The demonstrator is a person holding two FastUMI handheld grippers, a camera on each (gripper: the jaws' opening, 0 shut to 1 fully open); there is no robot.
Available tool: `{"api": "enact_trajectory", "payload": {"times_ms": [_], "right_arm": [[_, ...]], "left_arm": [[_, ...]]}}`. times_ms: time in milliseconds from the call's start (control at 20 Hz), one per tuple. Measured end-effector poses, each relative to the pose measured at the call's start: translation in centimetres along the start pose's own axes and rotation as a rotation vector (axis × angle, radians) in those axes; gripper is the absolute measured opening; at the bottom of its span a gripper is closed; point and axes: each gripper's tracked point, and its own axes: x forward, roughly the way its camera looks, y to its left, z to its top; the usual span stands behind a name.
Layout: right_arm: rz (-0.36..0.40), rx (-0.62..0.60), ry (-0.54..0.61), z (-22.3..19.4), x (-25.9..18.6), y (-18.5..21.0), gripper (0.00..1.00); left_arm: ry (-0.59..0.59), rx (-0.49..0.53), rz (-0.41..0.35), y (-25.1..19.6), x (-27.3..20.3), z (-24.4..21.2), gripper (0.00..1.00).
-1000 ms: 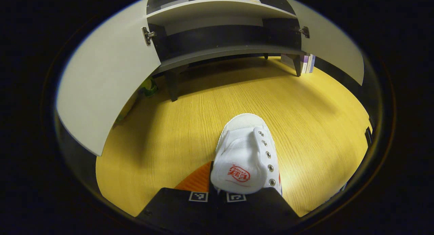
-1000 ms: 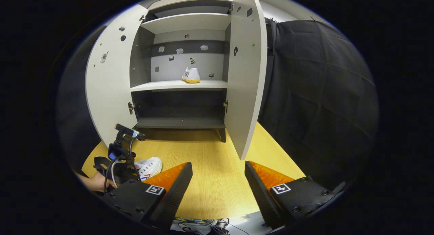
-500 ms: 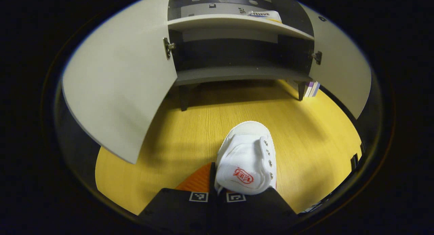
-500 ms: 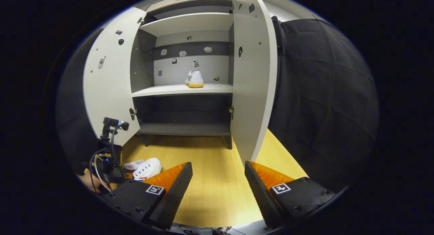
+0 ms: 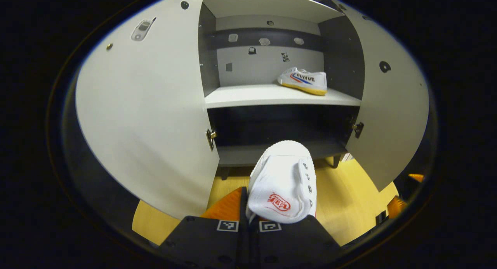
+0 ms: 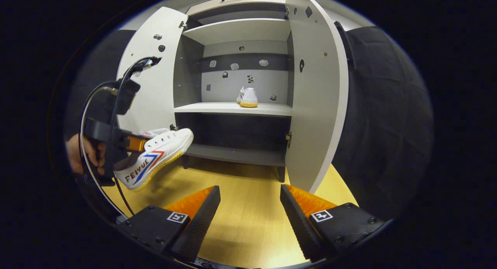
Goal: Grab one shoe with the right hand and put it into the shoe cabinet, grab the other shoe with the left hand and put it into the shoe cabinet; then close the right door with the right hand and the left door with the left hand.
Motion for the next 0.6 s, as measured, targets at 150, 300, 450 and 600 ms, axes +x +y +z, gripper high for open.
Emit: {"api": "enact_trajectory", "payload": {"times_ms": [150,300,450,600], "right_arm": [[0.042,0.018,-0.012,0.6,1.0,-0.1,0.98],[0.090,0.021,-0.029,0.3,0.9,0.2,0.98],[0.135,0.029,-0.019,-0.4,1.4,0.5,0.98],[0.165,0.049,-0.022,-0.2,2.4,0.9,0.98]], "left_arm": [[-0.066,-0.012,0.009,-0.2,0.1,5.5,0.05],[-0.112,0.016,0.049,-0.2,1.1,10.2,0.05],[-0.131,0.000,0.069,-0.1,3.1,14.9,0.05],[-0.161,-0.048,0.078,0.2,5.8,20.5,0.05]]}}
